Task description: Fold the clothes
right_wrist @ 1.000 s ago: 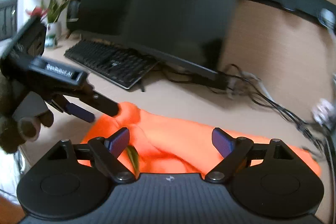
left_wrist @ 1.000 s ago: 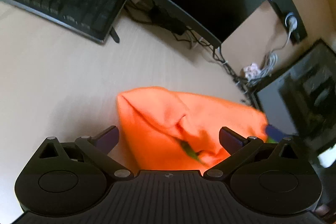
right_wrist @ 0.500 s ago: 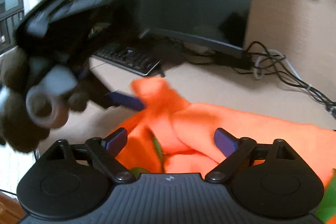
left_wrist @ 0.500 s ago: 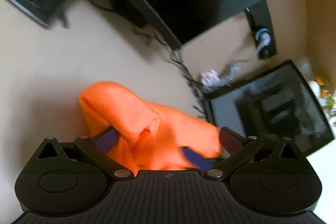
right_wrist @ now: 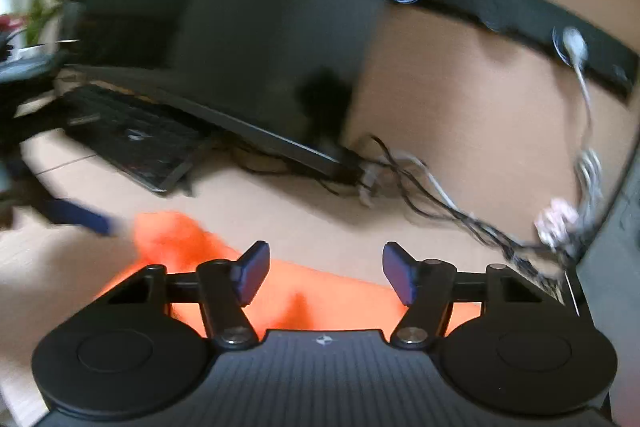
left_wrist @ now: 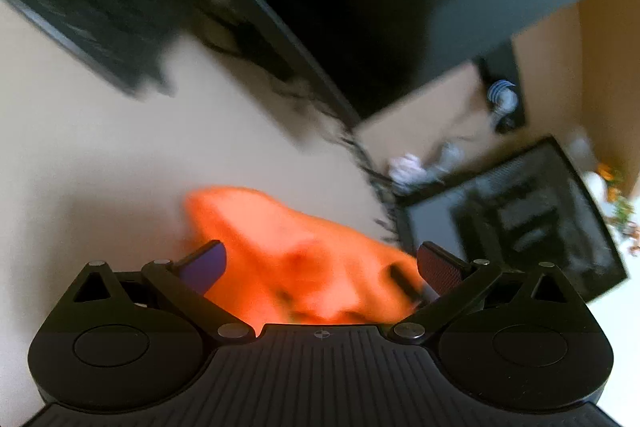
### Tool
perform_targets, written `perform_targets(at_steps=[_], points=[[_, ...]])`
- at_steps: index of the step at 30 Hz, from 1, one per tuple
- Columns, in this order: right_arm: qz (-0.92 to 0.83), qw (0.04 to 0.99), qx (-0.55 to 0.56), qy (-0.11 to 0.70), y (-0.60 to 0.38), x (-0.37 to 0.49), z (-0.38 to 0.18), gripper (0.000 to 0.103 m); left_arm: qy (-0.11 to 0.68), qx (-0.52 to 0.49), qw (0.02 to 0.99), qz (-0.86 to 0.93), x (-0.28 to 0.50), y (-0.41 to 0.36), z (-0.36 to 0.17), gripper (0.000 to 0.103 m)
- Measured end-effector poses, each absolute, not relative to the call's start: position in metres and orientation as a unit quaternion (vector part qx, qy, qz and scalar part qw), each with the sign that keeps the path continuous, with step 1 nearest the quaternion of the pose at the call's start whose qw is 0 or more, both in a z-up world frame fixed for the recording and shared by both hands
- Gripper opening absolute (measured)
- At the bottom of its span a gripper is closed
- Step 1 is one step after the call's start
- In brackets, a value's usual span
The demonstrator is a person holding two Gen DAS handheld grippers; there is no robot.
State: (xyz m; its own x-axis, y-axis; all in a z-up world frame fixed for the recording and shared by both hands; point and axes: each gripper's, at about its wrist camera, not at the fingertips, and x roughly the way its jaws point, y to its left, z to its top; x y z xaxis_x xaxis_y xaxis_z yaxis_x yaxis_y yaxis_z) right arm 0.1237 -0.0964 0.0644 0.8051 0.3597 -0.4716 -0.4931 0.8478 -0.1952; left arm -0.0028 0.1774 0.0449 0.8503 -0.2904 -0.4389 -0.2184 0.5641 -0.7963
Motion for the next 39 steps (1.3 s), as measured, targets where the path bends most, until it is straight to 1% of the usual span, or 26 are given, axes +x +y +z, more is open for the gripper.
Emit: perform_targets(at_steps=[2, 4, 6, 8, 9, 11, 14, 16, 17, 18, 20, 21, 22, 24, 25, 26, 27, 30, 32, 35, 37, 39], points=[[0.244, 0.924, -0.162, 0.248, -0.091, 0.133, 0.052, 0.063, 0.283, -0.474, 0.834, -0.003, -0.009, 0.182, 0.038, 0.103], [0.248, 0.909, -0.193, 0.275, -0.081, 0.141, 0.03, 0.063, 0.291, -0.489, 0.822, -0.006, -0.011, 0.181, 0.029, 0.103], [0.246, 0.906, -0.207, 0.274, -0.079, 0.139, 0.021, 0.062, 0.297, -0.507, 0.808, -0.028, -0.005, 0.176, 0.02, 0.103], [0.256, 0.91, -0.187, 0.267, -0.085, 0.132, 0.033, 0.063, 0.304, -0.513, 0.801, -0.045, 0.004, 0.17, 0.013, 0.103], [0.275, 0.911, -0.166, 0.257, -0.088, 0.129, 0.043, 0.071, 0.308, -0.511, 0.801, -0.051, 0.012, 0.165, 0.012, 0.103], [0.32, 0.906, -0.131, 0.243, -0.087, 0.122, 0.057, 0.083, 0.31, -0.508, 0.801, -0.064, 0.025, 0.161, 0.012, 0.103], [0.366, 0.887, -0.118, 0.257, -0.069, 0.114, 0.055, 0.083, 0.3, -0.516, 0.798, -0.083, 0.041, 0.162, 0.02, 0.103], [0.375, 0.878, -0.138, 0.262, -0.051, 0.111, 0.045, 0.083, 0.292, -0.524, 0.794, -0.096, 0.051, 0.163, 0.028, 0.103], [0.373, 0.876, -0.152, 0.265, -0.042, 0.111, 0.039, 0.084, 0.291, -0.522, 0.795, -0.105, 0.057, 0.16, 0.033, 0.103], [0.368, 0.875, -0.158, 0.272, -0.035, 0.114, 0.032, 0.088, 0.29, -0.519, 0.796, -0.113, 0.062, 0.157, 0.039, 0.103], [0.35, 0.876, -0.166, 0.289, -0.024, 0.121, 0.02, 0.088, 0.288, -0.512, 0.799, -0.131, 0.069, 0.149, 0.048, 0.103], [0.334, 0.881, -0.178, 0.284, -0.022, 0.123, 0.015, 0.085, 0.287, -0.507, 0.801, -0.14, 0.071, 0.145, 0.051, 0.103], [0.318, 0.886, -0.189, 0.28, -0.02, 0.124, 0.01, 0.079, 0.286, -0.502, 0.802, -0.149, 0.072, 0.14, 0.055, 0.103], [0.29, 0.897, -0.193, 0.271, -0.024, 0.126, 0.006, 0.042, 0.284, -0.493, 0.805, -0.167, 0.075, 0.131, 0.062, 0.103], [0.285, 0.901, -0.172, 0.278, -0.032, 0.13, 0.01, 0.035, 0.282, -0.489, 0.807, -0.174, 0.075, 0.127, 0.066, 0.103], [0.282, 0.905, -0.127, 0.291, -0.047, 0.134, 0.014, 0.027, 0.269, -0.489, 0.812, -0.171, 0.07, 0.131, 0.07, 0.103], [0.277, 0.908, -0.068, 0.308, -0.068, 0.139, 0.019, 0.022, 0.255, -0.493, 0.815, -0.164, 0.063, 0.137, 0.074, 0.103], [0.242, 0.901, 0.103, 0.344, -0.136, 0.152, 0.024, 0.016, 0.221, -0.483, 0.838, -0.125, 0.045, 0.153, 0.084, 0.103], [0.206, 0.894, 0.183, 0.353, -0.176, 0.156, 0.019, 0.015, 0.248, -0.456, 0.849, -0.098, 0.053, 0.147, 0.079, 0.103], [0.186, 0.884, 0.248, 0.351, -0.216, 0.152, 0.011, 0.014, 0.289, -0.415, 0.861, -0.058, 0.066, 0.137, 0.073, 0.103], [0.182, 0.881, 0.276, 0.338, -0.233, 0.149, 0.011, 0.014, 0.327, -0.385, 0.86, -0.076, 0.092, 0.11, 0.066, 0.103], [0.166, 0.888, 0.282, 0.324, -0.25, 0.15, 0.012, 0.012, 0.358, -0.35, 0.86, -0.095, 0.118, 0.08, 0.062, 0.103]])
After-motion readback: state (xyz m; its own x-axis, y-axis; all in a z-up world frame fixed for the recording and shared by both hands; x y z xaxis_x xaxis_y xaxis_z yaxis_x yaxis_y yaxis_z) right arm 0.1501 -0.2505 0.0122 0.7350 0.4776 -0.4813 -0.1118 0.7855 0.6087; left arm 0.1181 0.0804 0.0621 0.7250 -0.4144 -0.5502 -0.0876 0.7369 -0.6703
